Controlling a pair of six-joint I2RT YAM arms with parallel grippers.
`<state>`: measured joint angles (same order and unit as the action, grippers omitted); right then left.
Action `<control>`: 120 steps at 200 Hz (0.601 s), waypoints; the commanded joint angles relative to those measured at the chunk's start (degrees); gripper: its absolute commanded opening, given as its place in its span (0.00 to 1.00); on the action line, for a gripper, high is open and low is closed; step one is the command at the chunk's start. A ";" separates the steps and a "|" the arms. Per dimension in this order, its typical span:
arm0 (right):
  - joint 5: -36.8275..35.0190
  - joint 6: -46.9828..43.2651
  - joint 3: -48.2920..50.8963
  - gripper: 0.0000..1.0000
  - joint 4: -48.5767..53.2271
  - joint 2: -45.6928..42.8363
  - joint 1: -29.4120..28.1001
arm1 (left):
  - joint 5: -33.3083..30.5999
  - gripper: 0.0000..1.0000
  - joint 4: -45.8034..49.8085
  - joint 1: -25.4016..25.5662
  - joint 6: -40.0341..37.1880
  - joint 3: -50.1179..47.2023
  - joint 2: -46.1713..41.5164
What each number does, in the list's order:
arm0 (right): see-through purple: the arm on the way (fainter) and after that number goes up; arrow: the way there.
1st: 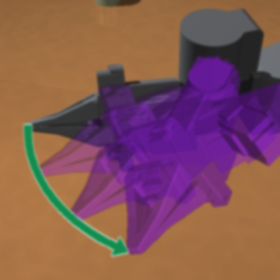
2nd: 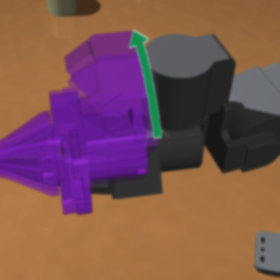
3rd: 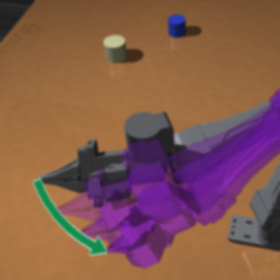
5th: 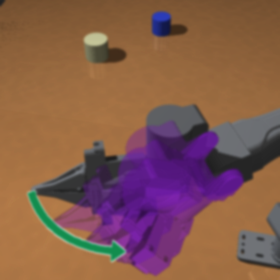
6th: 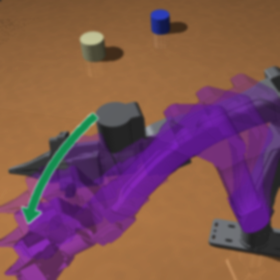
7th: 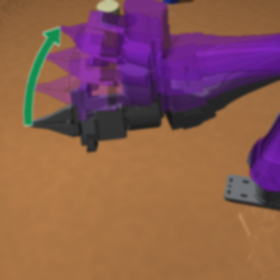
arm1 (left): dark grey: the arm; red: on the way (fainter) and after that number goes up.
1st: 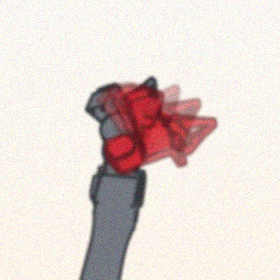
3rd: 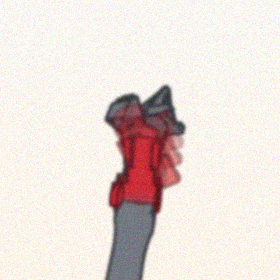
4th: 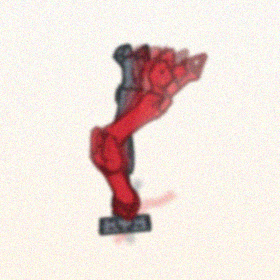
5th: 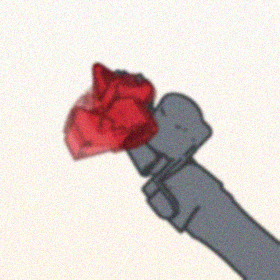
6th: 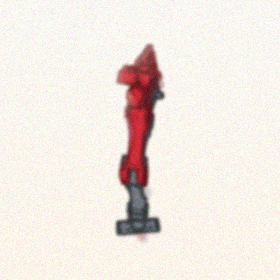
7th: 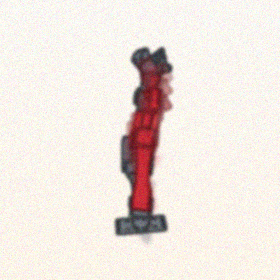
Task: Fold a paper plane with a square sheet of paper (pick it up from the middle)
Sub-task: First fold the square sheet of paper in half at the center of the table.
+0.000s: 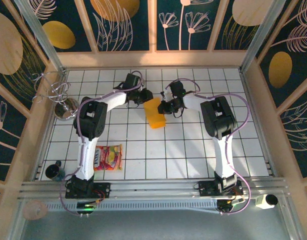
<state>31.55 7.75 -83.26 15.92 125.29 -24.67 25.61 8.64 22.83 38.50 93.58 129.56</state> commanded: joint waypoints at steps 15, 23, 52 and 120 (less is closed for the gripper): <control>-11.69 -1.21 3.46 0.08 12.19 6.89 1.54 | -6.17 0.22 9.87 -1.15 -3.93 6.09 5.46; -11.77 -1.16 3.55 0.08 12.18 6.85 1.63 | -6.42 0.22 9.99 -1.58 -4.05 6.34 6.04; -12.11 -1.16 3.67 0.08 12.11 6.80 1.70 | -7.08 0.22 9.69 -4.17 -4.46 6.35 7.35; -11.86 -0.72 3.37 0.08 11.93 6.76 1.77 | -4.18 0.22 10.08 -6.19 -5.45 7.91 0.25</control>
<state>31.51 7.75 -83.53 16.27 125.32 -24.62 20.34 18.22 16.62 33.43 103.59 135.06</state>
